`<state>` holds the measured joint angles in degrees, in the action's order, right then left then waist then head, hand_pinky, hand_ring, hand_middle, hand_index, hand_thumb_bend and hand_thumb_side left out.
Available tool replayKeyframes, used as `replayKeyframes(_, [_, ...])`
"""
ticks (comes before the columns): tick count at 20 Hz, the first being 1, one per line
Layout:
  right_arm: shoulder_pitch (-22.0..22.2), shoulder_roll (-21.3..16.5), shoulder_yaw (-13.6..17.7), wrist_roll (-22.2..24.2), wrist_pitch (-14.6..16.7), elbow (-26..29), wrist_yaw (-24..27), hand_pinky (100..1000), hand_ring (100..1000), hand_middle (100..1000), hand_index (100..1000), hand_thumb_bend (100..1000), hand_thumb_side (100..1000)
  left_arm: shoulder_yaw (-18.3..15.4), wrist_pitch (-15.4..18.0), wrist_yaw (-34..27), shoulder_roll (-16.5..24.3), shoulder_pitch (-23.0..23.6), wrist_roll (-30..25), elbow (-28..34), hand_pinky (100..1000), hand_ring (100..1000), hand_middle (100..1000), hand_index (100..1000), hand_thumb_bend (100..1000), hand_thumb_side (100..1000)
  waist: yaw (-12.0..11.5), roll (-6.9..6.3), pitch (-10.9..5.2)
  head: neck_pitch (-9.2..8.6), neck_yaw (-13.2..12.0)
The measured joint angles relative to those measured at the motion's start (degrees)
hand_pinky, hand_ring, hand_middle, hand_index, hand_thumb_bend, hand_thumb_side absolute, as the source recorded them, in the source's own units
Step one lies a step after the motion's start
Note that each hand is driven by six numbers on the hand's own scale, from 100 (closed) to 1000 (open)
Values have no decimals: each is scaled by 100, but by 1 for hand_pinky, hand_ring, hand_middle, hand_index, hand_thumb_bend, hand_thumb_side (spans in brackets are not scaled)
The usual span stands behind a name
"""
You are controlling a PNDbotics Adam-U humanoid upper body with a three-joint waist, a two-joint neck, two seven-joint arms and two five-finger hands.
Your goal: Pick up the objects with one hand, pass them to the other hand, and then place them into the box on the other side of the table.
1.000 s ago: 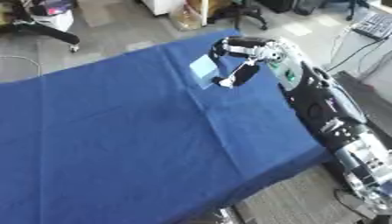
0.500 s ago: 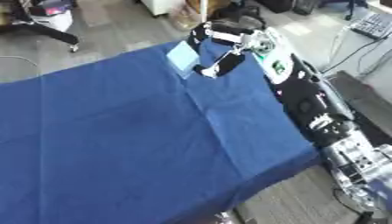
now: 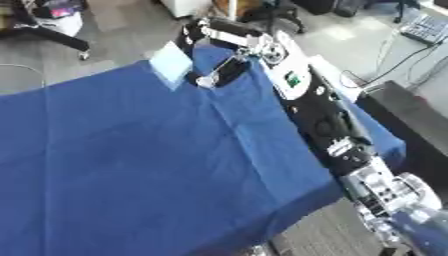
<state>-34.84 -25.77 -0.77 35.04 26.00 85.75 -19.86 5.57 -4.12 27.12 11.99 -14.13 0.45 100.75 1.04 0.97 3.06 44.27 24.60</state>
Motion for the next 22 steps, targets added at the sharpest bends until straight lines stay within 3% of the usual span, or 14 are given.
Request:
replayKeyframes(9, [-120,790,-99,344,-191,413,342,816,796,670,477,103,135,372,142,574,-78,-259,-152,-585,768,665,664,788,731,501,47,-1,0,0,2])
replayKeyframes(14, [-154,1262,-211,553,-308,584,529,813,794,667,475,100,140,738,332,1056,-294,-589,-190,-1060,787,700,701,812,776,488,63,-1,0,0,-27])
replayKeyframes(22, [-161,1763,-363,853,-437,687,712,810,792,664,473,100,144,1122,504,1808,-740,-1052,359,-1668,798,724,726,827,880,449,63,1,0,0,-203])
